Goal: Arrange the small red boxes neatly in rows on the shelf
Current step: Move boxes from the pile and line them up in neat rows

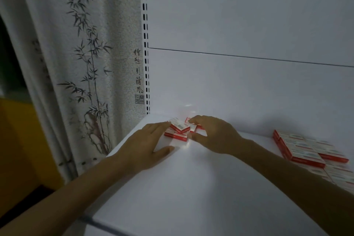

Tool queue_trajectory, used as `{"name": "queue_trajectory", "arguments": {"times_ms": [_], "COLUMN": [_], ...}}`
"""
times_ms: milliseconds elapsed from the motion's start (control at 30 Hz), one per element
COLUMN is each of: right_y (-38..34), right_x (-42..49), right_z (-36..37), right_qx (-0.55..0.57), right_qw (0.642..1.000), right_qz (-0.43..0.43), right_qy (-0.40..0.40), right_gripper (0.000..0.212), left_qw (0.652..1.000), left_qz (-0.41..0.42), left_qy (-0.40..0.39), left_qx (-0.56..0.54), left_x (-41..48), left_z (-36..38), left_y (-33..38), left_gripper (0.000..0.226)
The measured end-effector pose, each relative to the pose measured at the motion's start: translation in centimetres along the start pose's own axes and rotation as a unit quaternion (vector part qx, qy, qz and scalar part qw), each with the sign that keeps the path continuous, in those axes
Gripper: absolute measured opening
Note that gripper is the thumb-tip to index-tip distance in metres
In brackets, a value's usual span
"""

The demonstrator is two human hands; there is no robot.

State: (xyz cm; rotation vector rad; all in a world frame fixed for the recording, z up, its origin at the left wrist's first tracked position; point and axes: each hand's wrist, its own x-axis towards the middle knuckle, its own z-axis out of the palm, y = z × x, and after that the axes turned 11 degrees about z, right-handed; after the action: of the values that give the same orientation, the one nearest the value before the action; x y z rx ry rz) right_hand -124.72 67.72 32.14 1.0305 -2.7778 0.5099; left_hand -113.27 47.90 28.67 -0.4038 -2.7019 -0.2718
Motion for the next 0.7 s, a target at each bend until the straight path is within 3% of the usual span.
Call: {"name": "queue_trajectory", "arguments": {"times_ms": [233,533,633,700], "right_y": [-2.9,-4.2,-4.7,-5.1], "right_x": [4.3,5.2,3.6,1.8], "right_z": [2.1,4.0,2.8,1.5], "right_qx": [0.032,0.016,0.065,0.098], "right_qw": [0.996,0.994,0.993,0.990], "right_qz": [0.074,0.106,0.096,0.078], "right_qy": [-0.033,-0.008,0.038,0.070], "right_gripper": [0.045,0.048,0.058,0.061], "left_qw": [1.000,0.998,0.986,0.951], "left_qz": [-0.003,0.027,-0.012,-0.059], "left_qy": [-0.014,-0.030,0.004,0.035], "left_qx": [-0.023,-0.039,-0.164,-0.301], "left_x": [-2.7,-2.8,-1.8,-0.6], "left_z": [-1.2,-0.8,-0.4,-0.1], "left_y": [-3.5,-5.7,-5.1,-4.4], "left_gripper": [0.095,0.074,0.070,0.058]}}
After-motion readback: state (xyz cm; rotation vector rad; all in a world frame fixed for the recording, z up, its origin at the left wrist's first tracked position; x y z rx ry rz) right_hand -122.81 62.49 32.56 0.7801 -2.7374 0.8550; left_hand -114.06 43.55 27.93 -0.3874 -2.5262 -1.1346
